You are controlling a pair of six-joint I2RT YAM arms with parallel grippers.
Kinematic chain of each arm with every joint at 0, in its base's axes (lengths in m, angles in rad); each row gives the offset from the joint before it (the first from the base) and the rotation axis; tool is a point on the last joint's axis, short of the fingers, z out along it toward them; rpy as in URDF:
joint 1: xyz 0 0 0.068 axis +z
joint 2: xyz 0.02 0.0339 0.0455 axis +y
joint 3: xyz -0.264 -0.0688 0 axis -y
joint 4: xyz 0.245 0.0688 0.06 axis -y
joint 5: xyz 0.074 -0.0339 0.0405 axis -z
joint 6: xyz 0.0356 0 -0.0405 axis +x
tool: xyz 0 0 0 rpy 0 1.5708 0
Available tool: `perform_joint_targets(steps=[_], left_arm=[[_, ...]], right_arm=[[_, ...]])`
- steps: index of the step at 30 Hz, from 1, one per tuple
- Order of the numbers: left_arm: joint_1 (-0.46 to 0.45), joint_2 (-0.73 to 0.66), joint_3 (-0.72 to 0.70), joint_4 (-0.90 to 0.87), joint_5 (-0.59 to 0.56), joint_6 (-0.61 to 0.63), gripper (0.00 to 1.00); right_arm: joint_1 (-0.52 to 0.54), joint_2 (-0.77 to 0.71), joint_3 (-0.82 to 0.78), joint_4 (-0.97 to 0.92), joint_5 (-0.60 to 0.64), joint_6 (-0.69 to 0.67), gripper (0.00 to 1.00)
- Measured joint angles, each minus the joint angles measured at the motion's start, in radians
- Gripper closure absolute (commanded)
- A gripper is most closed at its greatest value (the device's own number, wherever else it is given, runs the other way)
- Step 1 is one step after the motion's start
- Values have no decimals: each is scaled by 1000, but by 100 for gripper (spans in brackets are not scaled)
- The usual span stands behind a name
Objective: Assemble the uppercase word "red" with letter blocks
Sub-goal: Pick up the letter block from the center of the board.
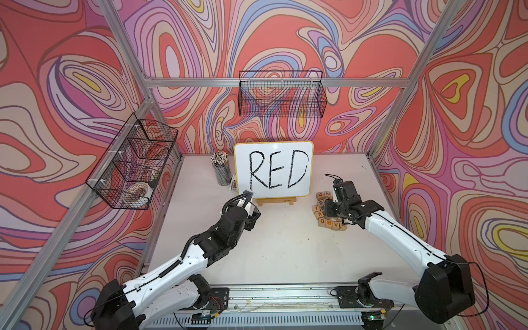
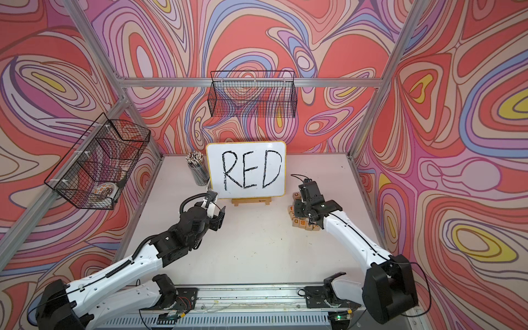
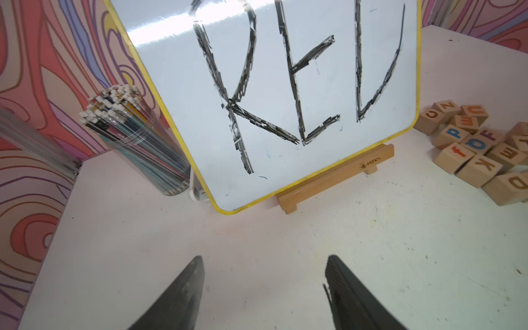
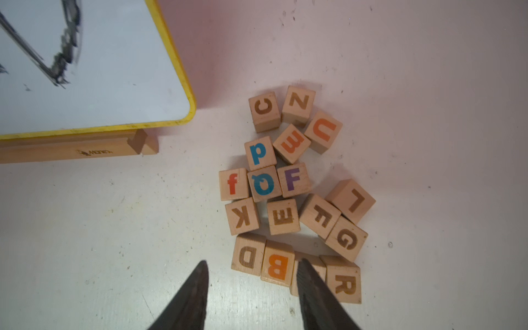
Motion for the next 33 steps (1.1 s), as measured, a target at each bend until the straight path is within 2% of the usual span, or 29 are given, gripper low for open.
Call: perform_joint_targets(steps=[6, 16, 24, 33], left_arm=[[0, 17, 0, 1, 50, 0, 25], [0, 27, -6, 23, 109, -1, 22], [8, 61, -6, 25, 149, -1, 22], [14, 63, -6, 25, 158, -1, 22]], right_arm=[[-28, 37, 9, -65, 22, 48, 53], [-245, 4, -49, -94, -72, 110, 53], [-269, 24, -75, -101, -136, 121, 51], [-305, 62, -112, -85, -137, 141, 49]])
